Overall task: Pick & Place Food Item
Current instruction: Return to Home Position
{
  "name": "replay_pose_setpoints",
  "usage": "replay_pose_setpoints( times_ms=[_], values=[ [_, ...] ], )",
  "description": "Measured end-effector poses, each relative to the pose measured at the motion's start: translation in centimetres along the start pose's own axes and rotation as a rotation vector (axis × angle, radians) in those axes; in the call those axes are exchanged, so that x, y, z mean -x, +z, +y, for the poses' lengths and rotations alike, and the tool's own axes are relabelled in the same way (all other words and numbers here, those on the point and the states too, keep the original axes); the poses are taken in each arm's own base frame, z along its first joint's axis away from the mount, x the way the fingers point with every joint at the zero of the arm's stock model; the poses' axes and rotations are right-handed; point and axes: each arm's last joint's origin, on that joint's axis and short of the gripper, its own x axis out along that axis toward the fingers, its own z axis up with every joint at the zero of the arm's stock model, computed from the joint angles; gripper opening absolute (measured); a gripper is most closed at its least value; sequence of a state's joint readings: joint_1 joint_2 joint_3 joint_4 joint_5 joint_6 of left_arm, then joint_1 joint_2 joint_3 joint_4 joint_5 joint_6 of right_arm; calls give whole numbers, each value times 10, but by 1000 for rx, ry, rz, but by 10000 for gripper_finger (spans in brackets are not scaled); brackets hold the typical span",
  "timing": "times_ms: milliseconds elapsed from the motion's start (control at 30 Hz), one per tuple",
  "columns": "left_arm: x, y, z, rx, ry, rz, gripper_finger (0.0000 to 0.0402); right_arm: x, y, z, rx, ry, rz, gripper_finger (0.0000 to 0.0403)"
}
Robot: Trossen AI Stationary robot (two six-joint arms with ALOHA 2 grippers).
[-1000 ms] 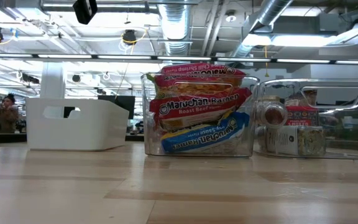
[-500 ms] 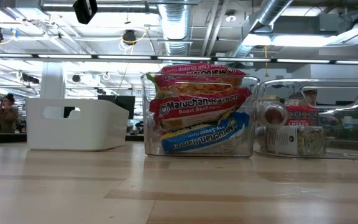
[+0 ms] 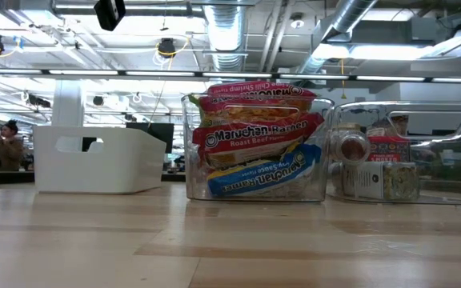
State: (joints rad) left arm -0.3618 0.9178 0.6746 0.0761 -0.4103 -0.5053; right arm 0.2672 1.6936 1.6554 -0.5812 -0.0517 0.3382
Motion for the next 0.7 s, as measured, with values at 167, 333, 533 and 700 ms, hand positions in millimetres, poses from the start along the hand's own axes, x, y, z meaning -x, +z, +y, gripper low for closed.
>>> replay_pose_setpoints(
  times_ms=[167,333,533,700],
  values=[
    [0,0,0,1,0,0,8,2,-1,-1,67,-6,14,0],
    [0,0,0,0,-1,-2,8,6,2,-3,105,-6,-4,0],
    [0,0,0,1,-1,-2,8,6,4,-12,115,-29,2,0],
    [0,0,0,1,-1,-2,8,19,12,-21,92,-43,-49,0]
  ],
)
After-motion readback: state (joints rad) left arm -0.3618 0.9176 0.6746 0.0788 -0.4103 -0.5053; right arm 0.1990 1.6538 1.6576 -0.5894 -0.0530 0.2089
